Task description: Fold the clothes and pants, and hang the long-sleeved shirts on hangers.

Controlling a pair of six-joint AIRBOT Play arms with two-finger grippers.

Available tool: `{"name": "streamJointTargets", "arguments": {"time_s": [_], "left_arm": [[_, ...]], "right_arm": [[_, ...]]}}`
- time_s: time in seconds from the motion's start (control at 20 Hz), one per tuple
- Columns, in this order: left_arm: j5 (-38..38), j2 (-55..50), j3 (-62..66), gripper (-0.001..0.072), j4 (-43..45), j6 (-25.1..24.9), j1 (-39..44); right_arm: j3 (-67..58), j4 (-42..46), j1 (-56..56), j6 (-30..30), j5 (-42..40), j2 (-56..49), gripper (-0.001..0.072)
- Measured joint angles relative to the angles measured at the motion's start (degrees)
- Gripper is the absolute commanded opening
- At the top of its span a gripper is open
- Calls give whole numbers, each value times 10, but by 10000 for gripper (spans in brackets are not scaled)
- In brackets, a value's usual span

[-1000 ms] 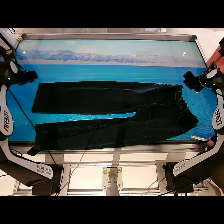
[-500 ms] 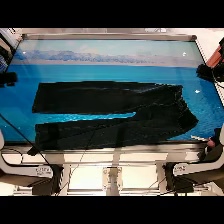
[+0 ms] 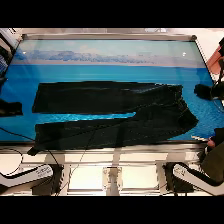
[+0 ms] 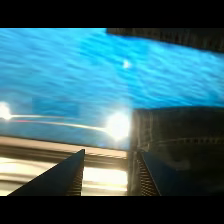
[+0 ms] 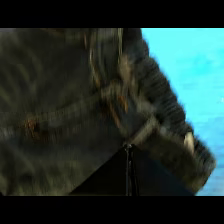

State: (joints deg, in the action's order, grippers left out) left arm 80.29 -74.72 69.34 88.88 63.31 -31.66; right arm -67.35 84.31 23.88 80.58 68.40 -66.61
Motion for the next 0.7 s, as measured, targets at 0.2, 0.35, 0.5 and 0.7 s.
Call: {"name": "streamJointTargets", "arguments": {"time_s": [0.2,0.35,0.5,0.7], "left_arm": [[-29,5,-70,354,-23,-69,-15],[-38,7,-92,354,-13,-102,-18],[-40,5,-100,354,-5,-123,-19],[-41,-5,-110,353,-9,-139,-19]], "right_arm": [[88,0,0,-2,-1,60,28],[128,0,0,-2,2,90,28],[144,-1,0,-2,8,106,29],[151,-4,0,-2,11,114,28]]}}
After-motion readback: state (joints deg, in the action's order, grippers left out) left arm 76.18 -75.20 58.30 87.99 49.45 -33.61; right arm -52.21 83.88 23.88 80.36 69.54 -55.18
